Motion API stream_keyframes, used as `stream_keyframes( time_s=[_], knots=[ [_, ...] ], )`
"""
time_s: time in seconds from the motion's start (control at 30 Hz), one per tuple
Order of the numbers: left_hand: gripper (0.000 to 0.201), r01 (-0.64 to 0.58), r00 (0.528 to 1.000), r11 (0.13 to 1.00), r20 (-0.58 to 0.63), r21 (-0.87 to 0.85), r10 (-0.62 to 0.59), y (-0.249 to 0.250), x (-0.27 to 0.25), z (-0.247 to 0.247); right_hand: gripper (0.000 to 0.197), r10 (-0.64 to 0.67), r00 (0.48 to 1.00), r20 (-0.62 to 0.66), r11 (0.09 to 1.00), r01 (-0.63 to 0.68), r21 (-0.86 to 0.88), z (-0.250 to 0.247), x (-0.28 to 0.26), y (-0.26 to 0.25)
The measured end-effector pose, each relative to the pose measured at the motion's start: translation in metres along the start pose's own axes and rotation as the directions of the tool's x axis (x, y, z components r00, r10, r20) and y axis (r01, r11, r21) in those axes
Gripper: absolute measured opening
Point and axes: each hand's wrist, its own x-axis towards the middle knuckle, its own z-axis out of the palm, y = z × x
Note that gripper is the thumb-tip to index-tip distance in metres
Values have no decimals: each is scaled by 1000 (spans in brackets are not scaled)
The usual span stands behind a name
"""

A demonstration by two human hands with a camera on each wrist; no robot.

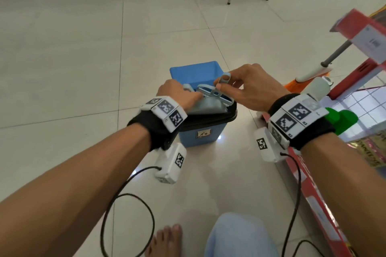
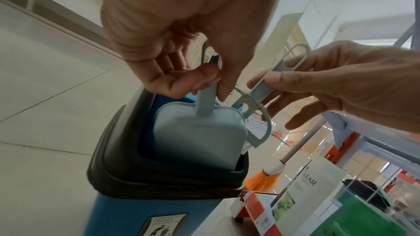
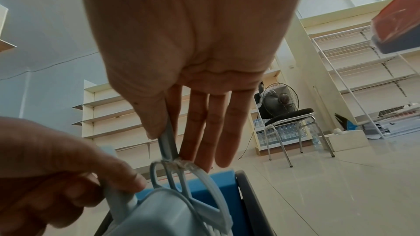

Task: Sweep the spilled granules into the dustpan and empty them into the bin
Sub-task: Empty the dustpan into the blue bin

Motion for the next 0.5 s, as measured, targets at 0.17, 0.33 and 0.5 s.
stream_keyframes(
  time_s=[0.17, 0.33, 0.5],
  knots=[
    [36, -35, 988, 994, -154, -100, 20, 9, 1, 3, 23, -3, 999, -40, 1000, 4, 2, -6, 3, -4],
    [36, -53, 971, 982, -239, -179, 9, -1, -1, 10, 22, -25, 998, -61, 999, 28, 42, -1, 0, -3],
    [34, -137, 942, 952, -332, -273, 40, -5, -3, 9, 21, -39, 998, -47, 996, 42, 73, 1, -1, 3]
  ],
)
